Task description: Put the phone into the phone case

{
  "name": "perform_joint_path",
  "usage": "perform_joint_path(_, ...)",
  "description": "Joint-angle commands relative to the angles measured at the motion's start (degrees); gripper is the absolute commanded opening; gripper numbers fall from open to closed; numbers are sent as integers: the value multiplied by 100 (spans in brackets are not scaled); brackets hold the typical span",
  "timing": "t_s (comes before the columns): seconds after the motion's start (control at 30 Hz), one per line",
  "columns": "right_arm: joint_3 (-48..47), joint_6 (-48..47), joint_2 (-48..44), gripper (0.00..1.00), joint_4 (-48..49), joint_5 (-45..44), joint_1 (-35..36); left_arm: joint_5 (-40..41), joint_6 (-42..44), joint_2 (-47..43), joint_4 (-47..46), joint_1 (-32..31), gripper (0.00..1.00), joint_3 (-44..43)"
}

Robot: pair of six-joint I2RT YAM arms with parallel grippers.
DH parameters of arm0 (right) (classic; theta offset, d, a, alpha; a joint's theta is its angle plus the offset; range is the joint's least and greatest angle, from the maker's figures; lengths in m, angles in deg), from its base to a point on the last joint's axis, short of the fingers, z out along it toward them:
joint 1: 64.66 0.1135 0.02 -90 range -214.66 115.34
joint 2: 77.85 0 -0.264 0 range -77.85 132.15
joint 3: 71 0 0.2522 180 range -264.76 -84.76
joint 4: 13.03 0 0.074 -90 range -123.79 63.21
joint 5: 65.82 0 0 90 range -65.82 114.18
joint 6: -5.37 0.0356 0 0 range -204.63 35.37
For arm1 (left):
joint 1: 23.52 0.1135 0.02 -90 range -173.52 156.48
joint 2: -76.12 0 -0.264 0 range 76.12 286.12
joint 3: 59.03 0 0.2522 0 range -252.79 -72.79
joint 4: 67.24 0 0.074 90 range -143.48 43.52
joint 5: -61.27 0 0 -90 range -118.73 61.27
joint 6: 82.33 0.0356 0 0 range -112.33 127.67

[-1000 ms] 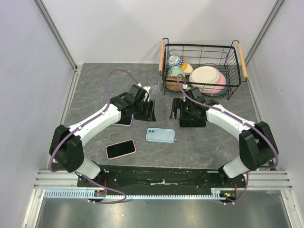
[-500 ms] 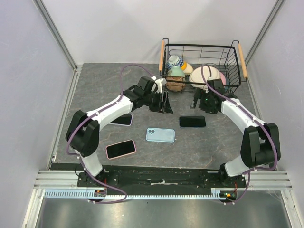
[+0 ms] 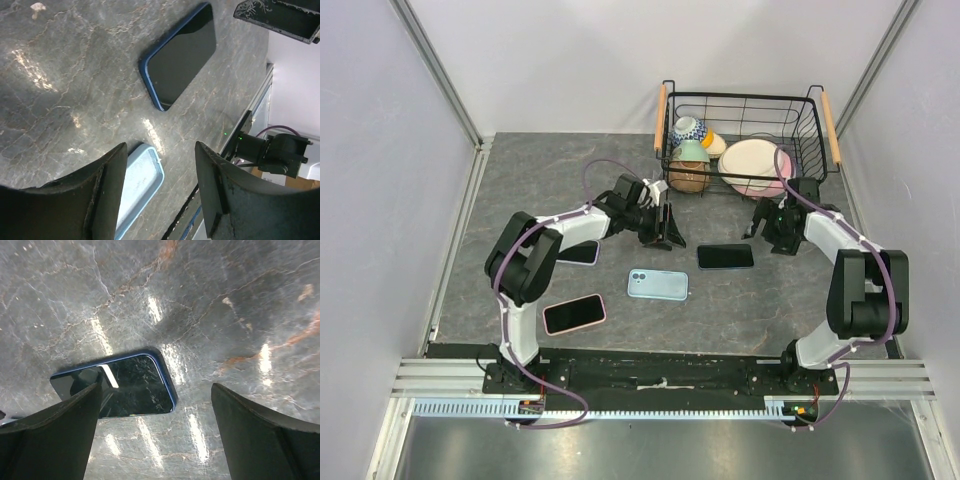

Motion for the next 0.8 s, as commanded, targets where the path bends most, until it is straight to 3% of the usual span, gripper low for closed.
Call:
perform_joint_path(0.0,201,88,253,96,373,493,6,-153,97,435,-244,69,62,-182)
perform_joint_path(0.33,360,387,772,94,935,828,15,-680,-816,840,-921,96,58,231)
perform_joint_path(0.77,764,527,842,89,1173,1232,200,-733,-1037,1060,-1150,43,55,257)
